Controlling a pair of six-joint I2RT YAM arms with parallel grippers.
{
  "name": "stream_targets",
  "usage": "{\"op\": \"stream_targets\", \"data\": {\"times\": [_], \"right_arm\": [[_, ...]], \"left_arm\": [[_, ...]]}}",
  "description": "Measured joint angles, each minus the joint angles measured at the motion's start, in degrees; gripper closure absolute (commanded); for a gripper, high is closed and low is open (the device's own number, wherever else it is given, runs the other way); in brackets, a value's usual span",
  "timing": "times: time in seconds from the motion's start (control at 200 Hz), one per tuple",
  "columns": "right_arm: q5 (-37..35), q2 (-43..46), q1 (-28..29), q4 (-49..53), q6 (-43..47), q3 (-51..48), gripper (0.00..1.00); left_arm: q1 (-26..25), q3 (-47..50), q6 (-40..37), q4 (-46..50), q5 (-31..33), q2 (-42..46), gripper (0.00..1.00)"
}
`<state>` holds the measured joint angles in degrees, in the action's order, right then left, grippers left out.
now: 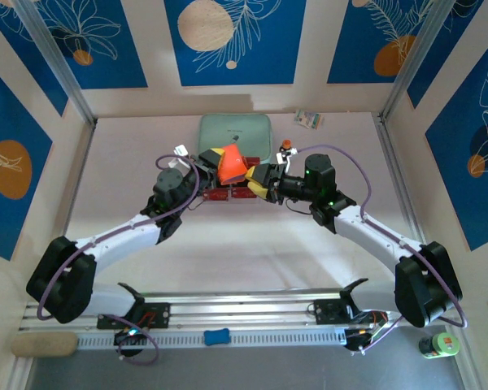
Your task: Put the credit cards into the card holder
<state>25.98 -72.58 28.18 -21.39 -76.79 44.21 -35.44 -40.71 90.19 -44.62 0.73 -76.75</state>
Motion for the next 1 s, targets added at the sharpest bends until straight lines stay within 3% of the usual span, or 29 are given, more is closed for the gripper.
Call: {"op": "stream_targets", "data": {"times": [0.51, 0.78, 1.0], "right_arm": [[-0.02, -0.15, 0.0, 0.94, 0.09, 2.34, 0.5], [-0.02, -2.64, 0.0, 0.81, 0.02, 2.71, 0.58], [0.0, -3.52, 0.0, -1.14, -0.15, 2.71, 0.59]], "left_arm": [[-0.37, 0.15, 0.13, -1.64, 0.0, -1.11, 1.0], [-0.7, 0.15, 0.87, -1.97, -0.02, -1.79, 1.0], [-1.03, 0.15, 1.07, -2.73, -0.02, -2.67, 1.0]]}}
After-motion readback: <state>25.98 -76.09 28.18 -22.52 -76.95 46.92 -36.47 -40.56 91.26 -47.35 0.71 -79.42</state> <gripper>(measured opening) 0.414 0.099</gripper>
